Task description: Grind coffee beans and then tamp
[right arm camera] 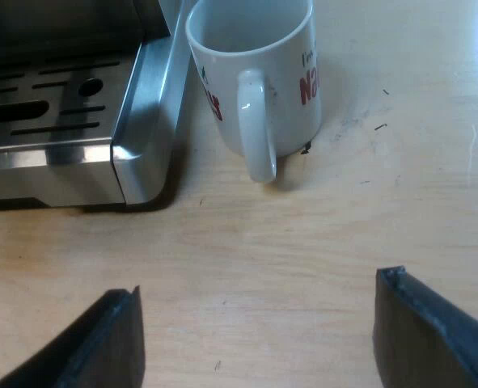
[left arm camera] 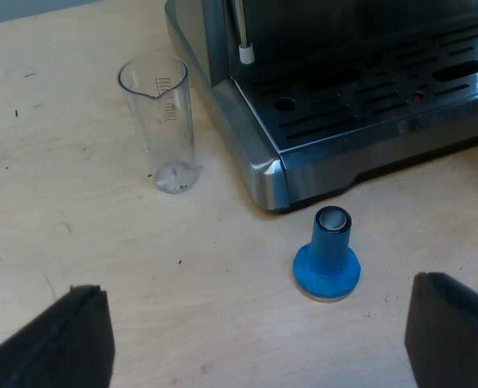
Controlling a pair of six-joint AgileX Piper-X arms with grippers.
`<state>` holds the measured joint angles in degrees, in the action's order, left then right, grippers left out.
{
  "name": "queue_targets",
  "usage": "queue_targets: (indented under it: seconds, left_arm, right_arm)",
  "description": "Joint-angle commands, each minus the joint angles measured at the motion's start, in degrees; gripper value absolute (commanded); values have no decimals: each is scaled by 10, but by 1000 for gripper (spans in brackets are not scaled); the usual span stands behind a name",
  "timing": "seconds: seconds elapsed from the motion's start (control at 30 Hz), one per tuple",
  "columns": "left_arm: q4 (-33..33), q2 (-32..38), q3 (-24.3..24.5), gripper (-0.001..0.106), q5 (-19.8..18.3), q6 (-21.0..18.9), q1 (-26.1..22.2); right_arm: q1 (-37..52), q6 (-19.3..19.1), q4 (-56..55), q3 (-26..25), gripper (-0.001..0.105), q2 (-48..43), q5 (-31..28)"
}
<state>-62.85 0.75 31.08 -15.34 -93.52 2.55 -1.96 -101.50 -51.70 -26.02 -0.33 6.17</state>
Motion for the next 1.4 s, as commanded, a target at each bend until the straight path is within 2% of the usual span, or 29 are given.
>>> queue_targets:
  seconds: [0.03,0.37,0.47,0.53,0.6,0.73,0.9,1.1,1.27,1.33,1.4]
  left_arm:
    - [6,22,1,80,-4,-1,-1]
    - [6,18,1,78,-30,-16,-1]
    - [6,13,1,65,-50,-32,-1]
    - [14,12,1,53,-89,-32,-1]
    - [28,12,1,50,-111,-32,-1]
    - [65,11,1,51,-128,-54,-1]
    - [87,-5,1,56,-158,-83,4]
    - [130,-54,1,56,-164,-83,58]
    - [169,-104,1,56,-164,-78,101]
    - [194,-133,1,56,-164,-64,119]
    - [213,-150,1,56,-164,-46,130]
  right_arm:
    - [-1,-2,0,-4,62,-26,1]
    - [-2,-3,0,-28,62,-25,2]
    - [-2,-19,-5,-50,62,-23,4]
    - [-2,-39,-26,-70,62,-13,11]
    - [-2,-53,-45,-86,62,-4,23]
    - [-2,-80,-76,-118,62,21,63]
    - [-10,-83,-76,-143,62,50,101]
    - [-52,-117,-76,-165,62,87,117]
    - [-98,-125,-76,-176,62,120,124]
    - [-125,-144,-76,-182,62,140,143]
    - [-145,-144,-75,-183,62,153,151]
